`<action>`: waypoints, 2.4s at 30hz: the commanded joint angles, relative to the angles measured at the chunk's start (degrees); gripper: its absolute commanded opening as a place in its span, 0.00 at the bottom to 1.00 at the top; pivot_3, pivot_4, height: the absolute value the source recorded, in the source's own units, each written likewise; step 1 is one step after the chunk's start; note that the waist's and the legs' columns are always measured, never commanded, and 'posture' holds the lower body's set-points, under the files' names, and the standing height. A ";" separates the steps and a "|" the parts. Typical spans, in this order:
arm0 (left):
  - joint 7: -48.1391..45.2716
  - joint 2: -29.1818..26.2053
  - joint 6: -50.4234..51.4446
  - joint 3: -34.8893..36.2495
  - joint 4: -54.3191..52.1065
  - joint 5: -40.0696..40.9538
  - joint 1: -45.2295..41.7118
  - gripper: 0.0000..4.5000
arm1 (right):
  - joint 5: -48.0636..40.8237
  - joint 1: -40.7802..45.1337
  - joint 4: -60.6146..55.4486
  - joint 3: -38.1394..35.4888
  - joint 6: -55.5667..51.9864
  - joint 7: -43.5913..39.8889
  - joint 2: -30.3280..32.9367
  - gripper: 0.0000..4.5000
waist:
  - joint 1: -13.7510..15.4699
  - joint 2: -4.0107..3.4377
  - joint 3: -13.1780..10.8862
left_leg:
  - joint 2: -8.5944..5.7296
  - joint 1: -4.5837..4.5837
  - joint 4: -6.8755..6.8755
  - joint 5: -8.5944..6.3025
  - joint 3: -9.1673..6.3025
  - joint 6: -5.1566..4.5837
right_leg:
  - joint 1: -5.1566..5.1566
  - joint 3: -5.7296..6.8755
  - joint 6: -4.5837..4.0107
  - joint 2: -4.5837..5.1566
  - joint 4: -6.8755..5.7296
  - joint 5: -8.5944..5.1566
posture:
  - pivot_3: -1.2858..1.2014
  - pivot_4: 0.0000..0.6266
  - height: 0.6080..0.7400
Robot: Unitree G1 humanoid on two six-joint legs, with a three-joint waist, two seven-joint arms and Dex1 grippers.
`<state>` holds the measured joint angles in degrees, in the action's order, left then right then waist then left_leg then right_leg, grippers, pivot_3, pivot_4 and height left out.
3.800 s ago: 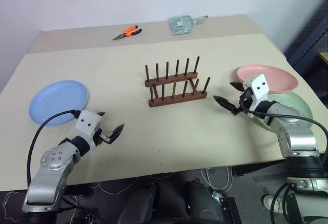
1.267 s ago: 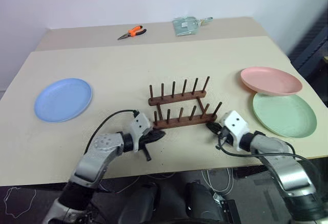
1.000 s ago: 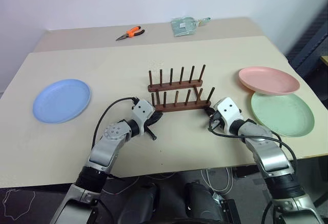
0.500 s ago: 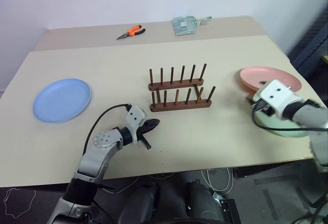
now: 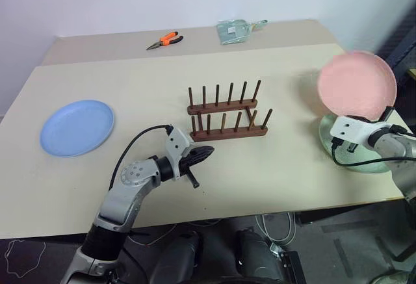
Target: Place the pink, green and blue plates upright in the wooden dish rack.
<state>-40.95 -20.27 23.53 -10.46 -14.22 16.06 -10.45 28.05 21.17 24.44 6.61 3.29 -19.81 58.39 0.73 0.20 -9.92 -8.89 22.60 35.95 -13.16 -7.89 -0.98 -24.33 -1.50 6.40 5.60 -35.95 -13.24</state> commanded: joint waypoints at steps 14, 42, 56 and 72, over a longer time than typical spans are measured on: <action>-0.20 -2.54 -3.47 5.82 2.48 1.18 -0.59 0.00 | -67.87 2.47 -49.22 -19.28 -29.94 -15.96 -15.40 0.00 | 0.53 0.01 -0.25 | 0.24 0.05 0.03 -0.06 -0.12 0.04 | 0.01 0.05 0.09 -0.17 0.03 0.09 | 0.52 0.24 1.00; 0.01 -3.43 -2.42 5.01 -2.10 1.53 3.48 0.00 | -58.97 0.87 -37.41 -17.72 -30.07 -25.03 -14.21 0.67 | 1.51 -0.02 -0.24 | 0.25 0.52 0.11 -0.10 -0.07 -0.03 | -0.28 0.11 -0.10 -0.17 0.49 0.26 | 0.52 0.24 1.00; -2.75 -3.22 -2.74 2.91 1.24 1.10 0.83 0.00 | -41.48 -21.39 -35.73 -22.50 -24.23 -22.41 -4.81 0.67 | 1.36 -0.08 -0.21 | 0.28 0.49 0.19 -0.11 0.09 -0.04 | -0.25 0.14 -0.18 -0.14 0.48 0.29 | 0.52 0.24 1.00; -2.59 -3.42 -2.98 2.32 0.33 0.85 1.80 0.00 | -30.41 -15.87 -27.09 -18.60 -25.25 -10.11 -10.20 0.01 | 1.41 -0.06 -0.17 | 0.30 0.40 0.20 -0.10 0.12 -0.03 | -0.20 0.11 -0.17 -0.17 0.46 0.32 | 0.52 0.24 1.00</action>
<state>-43.60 -23.46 21.68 -8.41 -11.91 16.79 -8.75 -1.42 3.82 -1.33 -9.86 -22.21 -30.86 48.59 2.14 0.14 -10.09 -8.59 23.00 36.14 -13.26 -7.78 -1.01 -24.53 -1.39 6.23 5.43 -35.49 -12.93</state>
